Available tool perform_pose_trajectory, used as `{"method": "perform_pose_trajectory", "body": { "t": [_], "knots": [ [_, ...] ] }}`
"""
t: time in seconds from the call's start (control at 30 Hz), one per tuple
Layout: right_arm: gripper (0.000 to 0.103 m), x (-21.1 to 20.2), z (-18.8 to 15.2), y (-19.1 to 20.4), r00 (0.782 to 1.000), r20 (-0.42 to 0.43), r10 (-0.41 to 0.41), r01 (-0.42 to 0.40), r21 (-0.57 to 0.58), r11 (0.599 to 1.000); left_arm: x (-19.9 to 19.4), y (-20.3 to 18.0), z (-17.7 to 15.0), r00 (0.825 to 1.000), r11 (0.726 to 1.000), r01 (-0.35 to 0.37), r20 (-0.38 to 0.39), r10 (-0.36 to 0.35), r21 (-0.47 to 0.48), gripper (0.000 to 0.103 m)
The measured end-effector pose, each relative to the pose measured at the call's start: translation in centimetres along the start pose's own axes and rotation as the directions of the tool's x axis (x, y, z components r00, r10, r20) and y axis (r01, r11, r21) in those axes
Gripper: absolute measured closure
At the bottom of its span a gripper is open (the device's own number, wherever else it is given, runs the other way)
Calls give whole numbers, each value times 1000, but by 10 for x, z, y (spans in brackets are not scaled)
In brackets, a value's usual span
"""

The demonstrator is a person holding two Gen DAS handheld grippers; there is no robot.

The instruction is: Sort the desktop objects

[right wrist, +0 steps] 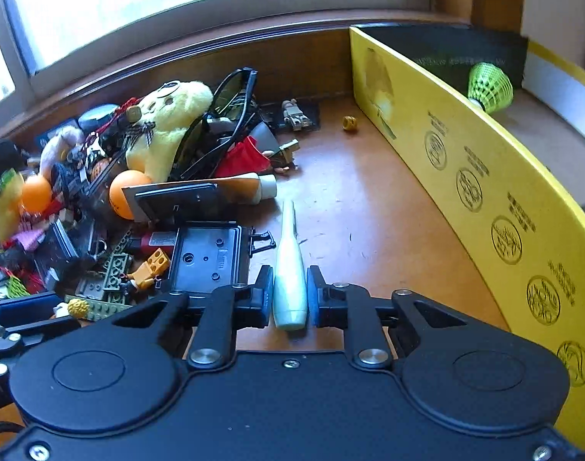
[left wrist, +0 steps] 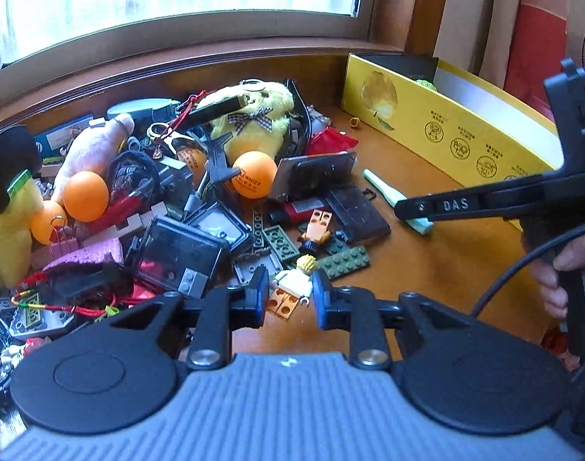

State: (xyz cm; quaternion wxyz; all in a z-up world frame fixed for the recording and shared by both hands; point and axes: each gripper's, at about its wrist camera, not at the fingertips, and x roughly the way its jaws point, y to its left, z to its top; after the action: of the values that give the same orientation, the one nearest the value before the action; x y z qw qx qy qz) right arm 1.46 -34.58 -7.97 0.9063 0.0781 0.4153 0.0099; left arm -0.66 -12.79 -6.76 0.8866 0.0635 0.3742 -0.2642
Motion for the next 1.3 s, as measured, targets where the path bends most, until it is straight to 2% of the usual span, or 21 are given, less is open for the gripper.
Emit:
{"method": "perform_pose_trajectory", "body": {
  "t": [0.13,0.33,0.37,0.4,0.57,0.63,0.8,0.93,1.23,1.3],
  "knots": [
    [85,-12,-1,-4,1000,12,17,-18,30,999,1,-1,8,1000,1000,15,13,-15,1,75],
    [86,-43,2,-9,997,75,26,-30,50,998,9,-11,24,998,998,53,40,-54,25,75],
    [91,-48,3,-11,996,84,27,-31,56,998,11,-14,27,997,998,62,43,-63,28,75],
    [102,-53,4,-13,995,93,26,-32,65,997,12,-18,31,996,997,72,48,-74,35,75],
    [101,-72,6,-27,991,134,26,-37,79,996,18,-34,46,991,992,103,76,-109,75,75],
    [95,-70,4,-29,994,109,28,-36,74,997,19,-38,49,991,991,104,76,-111,80,75],
    [69,-54,-8,-22,995,5,101,-101,65,993,21,-35,46,994,993,91,53,-95,71,75],
    [64,-42,-14,-2,988,-41,151,-150,17,988,18,-24,40,997,997,67,39,-68,46,75],
    [49,-22,-20,28,982,-113,151,-155,-29,987,8,0,31,999,1000,29,38,-29,7,75],
    [42,-19,-21,34,983,-116,146,-151,-41,988,7,2,30,999,1000,27,38,-27,5,75]
  ]
}}
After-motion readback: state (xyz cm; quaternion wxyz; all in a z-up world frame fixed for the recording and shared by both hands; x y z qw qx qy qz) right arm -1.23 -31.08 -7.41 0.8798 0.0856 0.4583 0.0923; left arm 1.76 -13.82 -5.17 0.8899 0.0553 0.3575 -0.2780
